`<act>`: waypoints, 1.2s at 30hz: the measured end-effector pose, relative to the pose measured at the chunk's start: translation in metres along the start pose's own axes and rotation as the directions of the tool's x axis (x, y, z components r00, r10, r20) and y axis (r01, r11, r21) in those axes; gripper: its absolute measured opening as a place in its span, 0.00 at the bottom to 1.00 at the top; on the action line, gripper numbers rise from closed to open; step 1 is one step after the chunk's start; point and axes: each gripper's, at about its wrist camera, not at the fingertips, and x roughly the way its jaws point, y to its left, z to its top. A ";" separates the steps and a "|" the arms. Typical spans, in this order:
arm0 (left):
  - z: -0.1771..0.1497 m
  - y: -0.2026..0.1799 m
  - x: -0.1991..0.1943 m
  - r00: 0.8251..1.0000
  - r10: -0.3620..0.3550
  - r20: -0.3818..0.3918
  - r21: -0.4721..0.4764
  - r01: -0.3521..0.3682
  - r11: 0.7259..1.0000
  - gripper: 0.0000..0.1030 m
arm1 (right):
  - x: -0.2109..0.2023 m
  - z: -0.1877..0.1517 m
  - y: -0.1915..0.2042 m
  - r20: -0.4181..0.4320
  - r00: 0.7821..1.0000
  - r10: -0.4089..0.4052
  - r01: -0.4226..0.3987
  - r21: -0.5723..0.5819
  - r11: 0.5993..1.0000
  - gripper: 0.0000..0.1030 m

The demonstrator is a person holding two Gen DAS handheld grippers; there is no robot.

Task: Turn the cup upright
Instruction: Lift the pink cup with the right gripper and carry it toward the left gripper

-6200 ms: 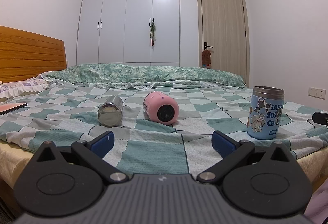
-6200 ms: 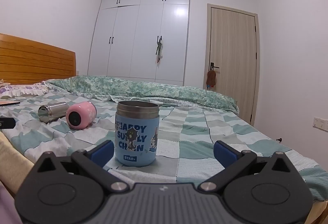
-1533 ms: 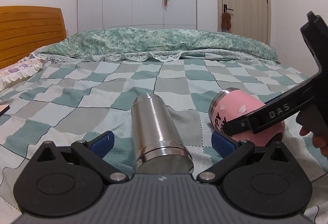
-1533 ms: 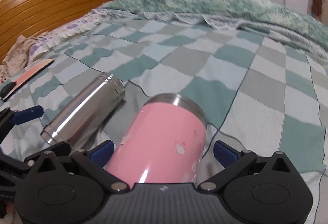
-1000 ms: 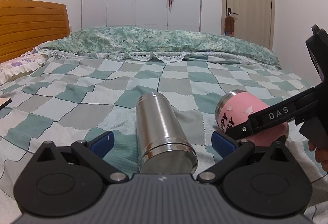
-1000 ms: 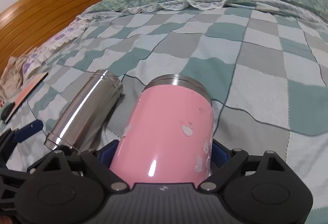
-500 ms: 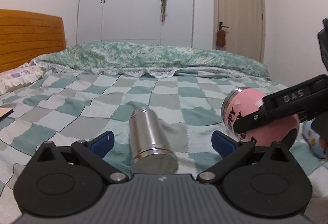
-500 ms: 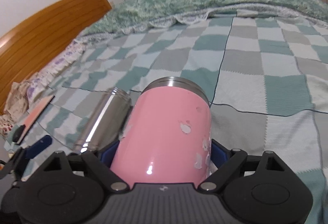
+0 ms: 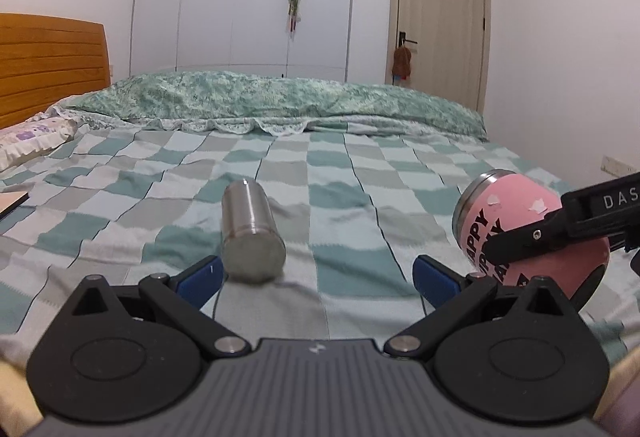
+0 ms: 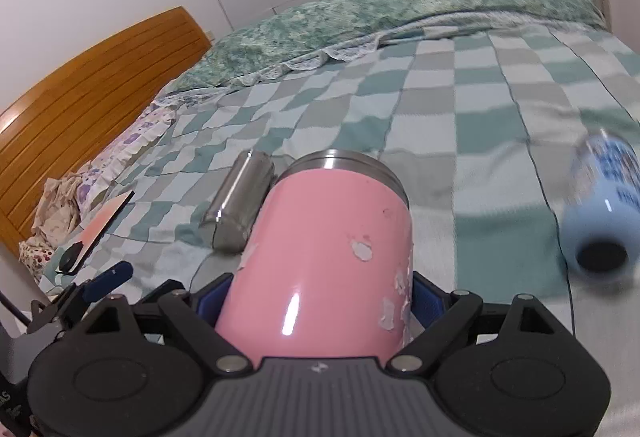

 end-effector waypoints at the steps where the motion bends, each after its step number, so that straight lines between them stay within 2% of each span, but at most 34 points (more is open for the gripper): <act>1: -0.003 -0.003 -0.004 1.000 0.002 -0.006 0.005 -0.002 1.000 1.00 | -0.003 -0.007 -0.002 0.001 1.000 0.000 0.000 0.010 1.000 0.87; 7: -0.018 -0.018 -0.025 0.999 0.028 -0.043 0.025 -0.027 0.999 1.00 | -0.010 -0.047 -0.011 -0.002 1.000 -0.026 0.026 0.059 0.998 0.87; 15: -0.031 -0.032 -0.043 0.997 0.045 -0.069 0.041 -0.042 0.998 1.00 | 0.003 -0.083 -0.025 -0.026 0.997 -0.078 0.080 0.080 0.994 0.87; 19: -0.035 -0.032 -0.045 0.993 0.058 -0.101 -0.007 -0.059 0.998 1.00 | 0.003 -0.090 -0.021 0.002 0.997 -0.076 0.076 0.050 0.996 0.84; 21: -0.036 -0.032 -0.047 0.992 0.056 -0.111 -0.021 -0.059 0.998 1.00 | 0.008 -0.093 -0.024 -0.034 0.998 -0.050 0.052 0.069 0.996 0.81; 24: -0.037 -0.037 -0.053 0.990 0.076 -0.117 0.001 -0.076 0.997 1.00 | 0.007 -0.095 -0.021 0.000 0.998 -0.067 0.067 0.056 0.996 0.81; 28: -0.035 -0.043 -0.061 0.990 0.089 -0.112 0.025 -0.086 0.996 1.00 | 0.004 -0.093 -0.029 -0.005 1.000 -0.019 0.020 0.074 0.997 0.81; 30: -0.033 -0.047 -0.065 0.990 0.091 -0.106 0.034 -0.087 0.996 1.00 | -0.003 -0.092 -0.034 0.007 1.000 0.010 -0.011 0.082 0.997 0.89; 31: -0.032 -0.050 -0.067 0.991 0.090 -0.102 0.040 -0.086 0.996 1.00 | -0.008 -0.091 -0.036 0.017 1.000 0.024 -0.025 0.081 0.996 0.99; 36: -0.023 -0.065 -0.070 0.991 0.084 -0.102 0.058 -0.078 0.995 1.00 | -0.043 -0.086 -0.052 0.103 0.992 0.078 -0.083 0.040 0.996 1.00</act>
